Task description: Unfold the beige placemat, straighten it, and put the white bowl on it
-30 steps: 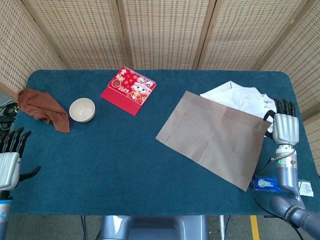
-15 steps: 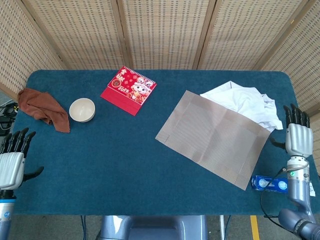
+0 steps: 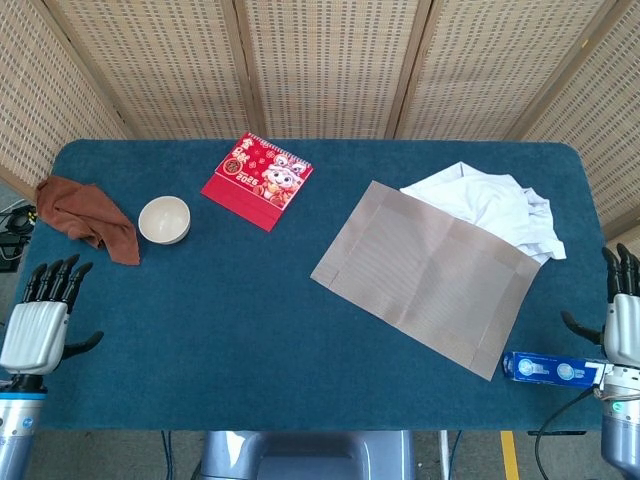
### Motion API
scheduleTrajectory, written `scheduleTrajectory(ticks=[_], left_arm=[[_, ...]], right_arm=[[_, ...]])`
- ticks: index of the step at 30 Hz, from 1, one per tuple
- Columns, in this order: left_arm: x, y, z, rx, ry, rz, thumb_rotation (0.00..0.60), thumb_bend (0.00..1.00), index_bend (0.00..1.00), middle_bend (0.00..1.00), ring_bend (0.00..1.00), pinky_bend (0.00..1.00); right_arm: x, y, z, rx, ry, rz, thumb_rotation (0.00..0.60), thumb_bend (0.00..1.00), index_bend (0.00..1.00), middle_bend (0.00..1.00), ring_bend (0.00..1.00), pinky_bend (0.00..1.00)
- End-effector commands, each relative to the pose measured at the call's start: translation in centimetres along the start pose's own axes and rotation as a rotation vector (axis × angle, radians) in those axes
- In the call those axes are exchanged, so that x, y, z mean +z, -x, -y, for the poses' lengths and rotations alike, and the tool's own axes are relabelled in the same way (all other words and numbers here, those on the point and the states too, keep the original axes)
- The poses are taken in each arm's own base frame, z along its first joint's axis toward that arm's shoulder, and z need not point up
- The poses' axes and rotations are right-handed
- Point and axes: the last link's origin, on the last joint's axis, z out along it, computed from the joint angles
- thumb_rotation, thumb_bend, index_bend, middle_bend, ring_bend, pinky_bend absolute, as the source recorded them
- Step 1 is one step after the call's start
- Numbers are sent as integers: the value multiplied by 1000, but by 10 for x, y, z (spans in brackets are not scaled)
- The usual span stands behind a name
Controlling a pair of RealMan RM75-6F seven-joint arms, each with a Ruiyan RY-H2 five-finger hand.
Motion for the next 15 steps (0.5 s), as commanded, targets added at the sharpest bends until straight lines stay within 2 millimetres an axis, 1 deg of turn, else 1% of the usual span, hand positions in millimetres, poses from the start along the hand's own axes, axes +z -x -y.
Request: scheduleTrajectory(ticks=[1, 3, 4, 6, 7, 11, 13, 15], left_arm=[[11, 3, -7, -13, 46, 21, 600, 103, 90, 0, 0, 0], [21, 3, -14, -17, 85, 32, 600, 102, 90, 0, 0, 0], [29, 2, -19, -22, 122, 34, 600, 102, 92, 0, 0, 0], [38, 2, -23, -23, 156, 34, 600, 102, 102, 0, 0, 0], [50, 0, -31, -11, 210, 28, 600, 103, 112, 0, 0, 0], [78, 0, -46, 21, 307, 19, 600, 103, 143, 0, 0, 0], [89, 2, -53, 37, 337, 20, 600, 103, 151, 0, 0, 0], [104, 4, -64, 51, 376, 24, 600, 103, 157, 0, 0, 0]], right_arm=[[0, -2, -1, -3, -4, -7, 600, 295, 40, 0, 0, 0], [2, -2, -2, -3, -6, -15, 600, 295, 46, 0, 0, 0], [3, -2, -2, 1, -5, -13, 600, 295, 47, 0, 0, 0], [4, -1, -3, 6, -5, -12, 600, 295, 50, 0, 0, 0], [5, -2, -3, 6, -5, -13, 600, 295, 51, 0, 0, 0], [6, -3, -3, 10, -13, -23, 600, 296, 54, 0, 0, 0], [7, -3, -3, 14, -14, -27, 600, 296, 56, 0, 0, 0], [8, -4, -4, 21, -14, -31, 600, 296, 61, 0, 0, 0]])
